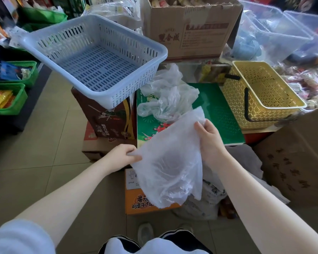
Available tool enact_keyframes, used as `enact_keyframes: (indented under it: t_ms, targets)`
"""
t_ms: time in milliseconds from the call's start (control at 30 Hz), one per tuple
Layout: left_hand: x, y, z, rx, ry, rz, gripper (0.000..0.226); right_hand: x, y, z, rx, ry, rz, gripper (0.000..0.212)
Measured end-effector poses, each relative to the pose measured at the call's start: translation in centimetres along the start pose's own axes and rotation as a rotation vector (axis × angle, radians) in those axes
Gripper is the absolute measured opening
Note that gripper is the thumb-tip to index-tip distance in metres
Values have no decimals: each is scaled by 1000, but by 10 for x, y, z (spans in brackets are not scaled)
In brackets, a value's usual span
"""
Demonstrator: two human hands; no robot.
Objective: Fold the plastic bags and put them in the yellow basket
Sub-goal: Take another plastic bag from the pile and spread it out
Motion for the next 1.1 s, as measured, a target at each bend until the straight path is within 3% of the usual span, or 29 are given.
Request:
enact_keyframes:
  t_ms: [100, 133, 167, 233, 333, 400, 467, 533, 600, 667, 767, 867, 933, 1000, 1067, 1100]
  targets:
    - [-7, 12, -1, -175, -49, -119, 20, -23, 24, 1, -203, -162, -289, 12]
    - [-15, 16, -2, -212, -84, -161, 20, -27, 30, 0, -288, -202, -448, 15]
    - [-24, 17, -1, -214, -133, -182, 20, -25, 31, -4, -346, -170, -597, 34]
    - [-45, 12, 0, -160, -233, -180, 26, -1, 9, -14, -316, 147, -762, 52]
    - [-75, 2, -6, -114, -385, -107, 24, 34, -46, -36, -23, 639, -844, 38]
    - [-86, -2, -8, -91, -461, -84, 18, 42, -66, -45, 96, 827, -893, 36]
    - [-90, -2, -10, -95, -506, -75, 20, 47, -73, -46, 107, 894, -908, 34]
    - [-88, 2, -11, -157, -518, -49, 22, 46, -69, -43, 58, 849, -844, 23]
    - [-82, 4, -12, -196, -500, -36, 20, 38, -63, -32, 58, 617, -715, 14]
    - [-74, -1, -12, -150, -492, -26, 12, 24, -64, -21, 199, 345, -615, 24]
    - [-62, -5, -12, -121, -476, -22, 6, 14, -67, -18, 380, 224, -552, 13]
    - [-42, 7, -7, -309, -317, -53, 21, 12, -55, -12, 320, 188, -473, 21]
    - [-18, 14, -1, -426, -76, -76, 40, 7, -43, -8, 309, 108, -243, 22]
    - [8, 13, 3, -384, 189, -381, 46, 0, -32, -3, 308, 12, -29, 20]
    - [17, -6, 4, -140, 340, -812, 45, -7, -22, 1, 295, -24, 24, 18]
    - [16, -14, 2, -45, 375, -921, 48, -10, -20, 2, 288, -24, 23, 18]
Point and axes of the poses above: each hand's wrist, its own z-axis towards the middle knuckle, its own y-axis out of the back of the hand, x = y × z, the point moved 6 cm from there along z, towards the middle knuckle, and after that the axes turned 12 degrees about -z, right-handed, at the moved point
